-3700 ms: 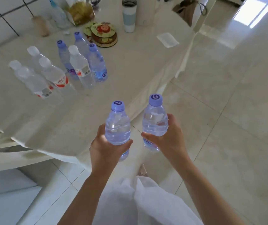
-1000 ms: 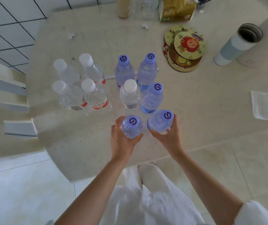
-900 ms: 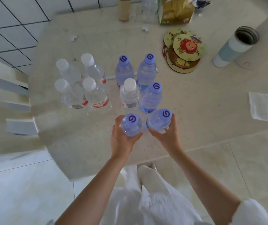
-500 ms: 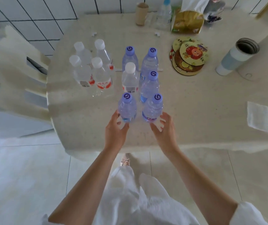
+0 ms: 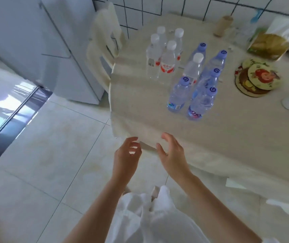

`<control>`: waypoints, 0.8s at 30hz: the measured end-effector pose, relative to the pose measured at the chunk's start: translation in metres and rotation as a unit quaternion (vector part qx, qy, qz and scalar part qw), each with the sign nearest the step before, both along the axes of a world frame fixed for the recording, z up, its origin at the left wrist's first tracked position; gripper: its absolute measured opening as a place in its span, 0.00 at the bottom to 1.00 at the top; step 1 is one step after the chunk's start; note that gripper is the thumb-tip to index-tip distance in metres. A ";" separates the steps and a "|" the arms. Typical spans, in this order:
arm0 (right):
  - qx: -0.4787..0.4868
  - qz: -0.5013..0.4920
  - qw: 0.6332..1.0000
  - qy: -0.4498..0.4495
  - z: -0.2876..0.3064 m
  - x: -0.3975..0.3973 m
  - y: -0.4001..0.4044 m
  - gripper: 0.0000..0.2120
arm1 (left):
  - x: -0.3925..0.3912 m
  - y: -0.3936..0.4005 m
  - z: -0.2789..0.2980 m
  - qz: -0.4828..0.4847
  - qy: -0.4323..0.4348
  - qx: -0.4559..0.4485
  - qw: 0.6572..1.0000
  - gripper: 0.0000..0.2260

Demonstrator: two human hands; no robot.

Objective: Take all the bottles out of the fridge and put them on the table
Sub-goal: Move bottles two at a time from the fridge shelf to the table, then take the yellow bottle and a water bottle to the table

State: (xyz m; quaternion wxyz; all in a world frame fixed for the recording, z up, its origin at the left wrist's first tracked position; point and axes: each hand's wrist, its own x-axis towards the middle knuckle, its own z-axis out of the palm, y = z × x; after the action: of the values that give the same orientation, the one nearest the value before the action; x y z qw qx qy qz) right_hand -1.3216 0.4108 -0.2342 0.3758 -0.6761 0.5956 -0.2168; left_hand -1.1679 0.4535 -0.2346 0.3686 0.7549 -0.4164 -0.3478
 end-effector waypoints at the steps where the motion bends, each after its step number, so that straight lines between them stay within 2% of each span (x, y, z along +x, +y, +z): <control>1: 0.003 0.022 1.000 -0.002 0.002 0.012 0.007 0.20 | 0.009 0.013 0.002 0.017 0.003 0.001 1.000 0.12; 10: 0.031 0.188 0.980 -0.049 0.015 0.152 0.079 0.17 | 0.127 0.144 0.006 0.181 0.006 0.003 0.983 0.10; 18: 0.061 0.254 0.963 -0.062 0.015 0.310 0.158 0.17 | 0.275 0.257 0.006 0.266 -0.011 0.008 0.964 0.12; 24: 0.086 0.299 0.949 -0.055 0.019 0.398 0.191 0.16 | 0.359 0.296 0.013 0.327 -0.018 -0.004 0.945 0.12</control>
State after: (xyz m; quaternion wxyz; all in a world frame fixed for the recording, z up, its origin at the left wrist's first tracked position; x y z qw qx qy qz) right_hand -0.9240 0.6016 -0.2155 0.5126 -0.7750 0.3609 -0.0791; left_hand -0.8084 0.7497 -0.2214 0.4572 0.8542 -0.1550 -0.1930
